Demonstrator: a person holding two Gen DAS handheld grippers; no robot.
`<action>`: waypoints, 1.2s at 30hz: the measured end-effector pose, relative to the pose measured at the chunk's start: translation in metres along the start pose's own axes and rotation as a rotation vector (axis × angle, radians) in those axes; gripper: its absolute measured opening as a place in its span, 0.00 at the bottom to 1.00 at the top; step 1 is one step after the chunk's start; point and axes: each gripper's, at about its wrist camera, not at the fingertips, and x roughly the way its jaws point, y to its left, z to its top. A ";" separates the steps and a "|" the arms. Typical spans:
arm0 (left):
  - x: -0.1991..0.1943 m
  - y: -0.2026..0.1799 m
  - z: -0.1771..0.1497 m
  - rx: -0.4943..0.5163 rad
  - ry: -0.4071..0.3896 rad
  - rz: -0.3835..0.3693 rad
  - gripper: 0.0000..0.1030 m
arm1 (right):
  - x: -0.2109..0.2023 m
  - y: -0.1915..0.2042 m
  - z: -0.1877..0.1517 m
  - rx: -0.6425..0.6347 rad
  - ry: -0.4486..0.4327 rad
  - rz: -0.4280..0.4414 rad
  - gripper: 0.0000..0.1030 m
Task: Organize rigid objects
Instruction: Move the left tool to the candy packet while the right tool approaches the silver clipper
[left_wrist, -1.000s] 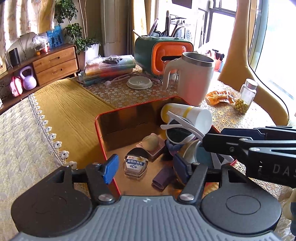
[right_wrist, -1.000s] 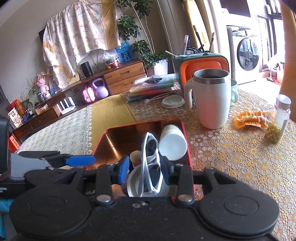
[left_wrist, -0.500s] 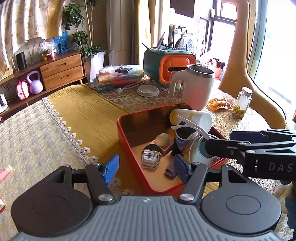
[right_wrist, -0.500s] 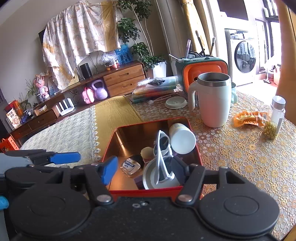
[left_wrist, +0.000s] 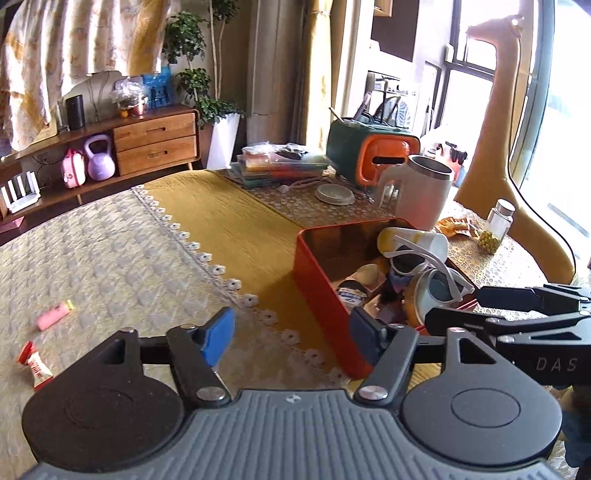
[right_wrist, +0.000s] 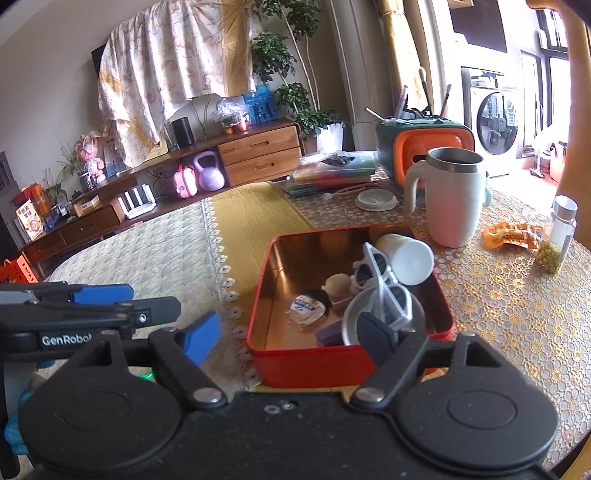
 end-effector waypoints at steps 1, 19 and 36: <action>-0.003 0.005 -0.001 -0.008 -0.004 0.005 0.71 | 0.000 0.005 -0.001 -0.005 0.000 0.004 0.81; -0.040 0.118 -0.044 -0.152 -0.021 0.186 0.81 | 0.030 0.099 -0.031 -0.122 0.050 0.088 1.00; -0.025 0.212 -0.071 -0.252 0.029 0.318 0.81 | 0.079 0.143 -0.041 -0.225 0.136 0.118 0.98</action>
